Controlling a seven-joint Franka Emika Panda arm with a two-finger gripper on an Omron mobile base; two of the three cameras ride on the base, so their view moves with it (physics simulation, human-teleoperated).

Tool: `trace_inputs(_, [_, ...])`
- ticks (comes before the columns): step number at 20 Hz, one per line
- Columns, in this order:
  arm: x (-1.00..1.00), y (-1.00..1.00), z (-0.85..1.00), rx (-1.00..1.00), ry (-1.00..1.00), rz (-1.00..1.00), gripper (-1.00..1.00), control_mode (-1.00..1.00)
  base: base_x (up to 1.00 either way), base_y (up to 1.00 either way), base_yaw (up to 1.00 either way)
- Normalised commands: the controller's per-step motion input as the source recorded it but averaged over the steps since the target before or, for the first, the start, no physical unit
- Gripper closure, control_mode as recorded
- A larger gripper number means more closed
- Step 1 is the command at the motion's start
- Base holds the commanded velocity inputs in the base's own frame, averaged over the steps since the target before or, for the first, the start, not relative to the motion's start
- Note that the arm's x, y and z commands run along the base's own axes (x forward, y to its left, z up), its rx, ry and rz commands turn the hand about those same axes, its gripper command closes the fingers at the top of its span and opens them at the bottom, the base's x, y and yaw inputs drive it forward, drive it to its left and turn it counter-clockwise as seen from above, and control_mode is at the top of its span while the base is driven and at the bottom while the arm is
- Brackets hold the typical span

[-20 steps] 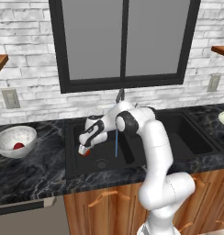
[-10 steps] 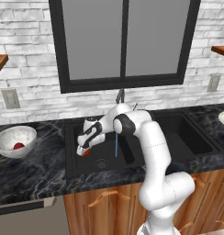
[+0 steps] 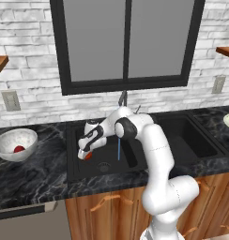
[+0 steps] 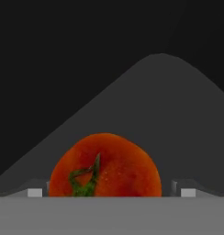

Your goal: Pick the tomatos from the sink and place them in one bowl. Place the carrot in the other bowl. Then turn off the sink faucet.

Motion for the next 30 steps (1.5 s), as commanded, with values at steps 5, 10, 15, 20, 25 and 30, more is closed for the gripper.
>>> trace_inputs(5, [0.03,0.0,-0.2,0.0,0.0,0.0,1.0,-1.0,0.0,0.0,0.0])
trace_inputs(10, [0.0,-0.04,-0.06,0.0,0.0,0.0,1.0,-1.0,0.0,0.0,0.0])
trace_inputs(15, [-0.27,-0.37,0.15,0.0,-0.05,0.0,1.0,-1.0,0.0,0.0,0.0])
trace_inputs(20, [-0.41,-0.41,0.41,0.0,-0.01,0.0,1.0,-1.0,0.0,0.0,0.0])
trace_inputs(25, [-0.63,-0.25,0.62,0.0,-0.05,-0.02,1.0,-1.0,0.0,0.0,0.0])
trace_inputs(30, [-0.59,-0.01,0.54,0.0,-0.13,-0.03,1.0,-1.0,0.0,0.0,0.0])
